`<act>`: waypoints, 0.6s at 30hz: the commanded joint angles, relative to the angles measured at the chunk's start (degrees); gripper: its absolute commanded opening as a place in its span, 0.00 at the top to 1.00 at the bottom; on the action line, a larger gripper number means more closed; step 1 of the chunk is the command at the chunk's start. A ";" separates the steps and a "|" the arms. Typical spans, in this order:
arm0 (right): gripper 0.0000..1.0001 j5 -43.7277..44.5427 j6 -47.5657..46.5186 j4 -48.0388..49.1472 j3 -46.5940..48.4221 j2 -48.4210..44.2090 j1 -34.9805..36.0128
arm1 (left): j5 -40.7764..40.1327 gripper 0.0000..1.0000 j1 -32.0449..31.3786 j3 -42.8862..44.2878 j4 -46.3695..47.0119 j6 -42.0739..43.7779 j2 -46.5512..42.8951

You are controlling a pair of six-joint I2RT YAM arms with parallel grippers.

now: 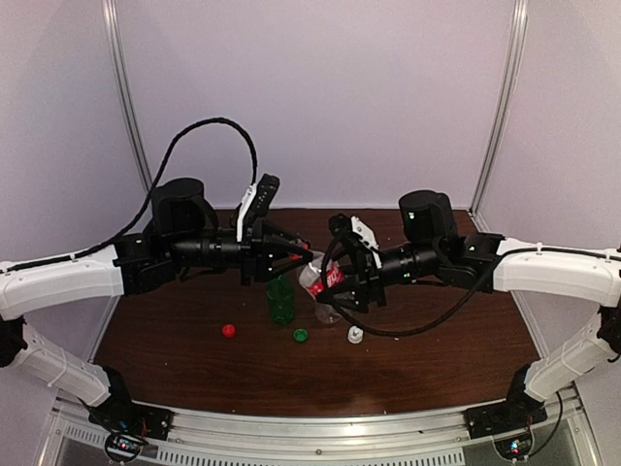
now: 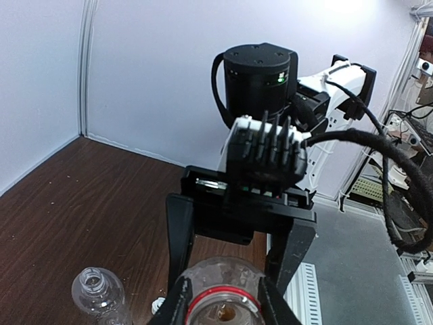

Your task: Unscrew the bottle caps

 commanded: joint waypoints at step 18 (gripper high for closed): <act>0.00 5.98 1.12 1.24 -0.72 -2.89 -0.19 | -38.12 1.00 5.88 2.42 -19.61 3.27 -17.57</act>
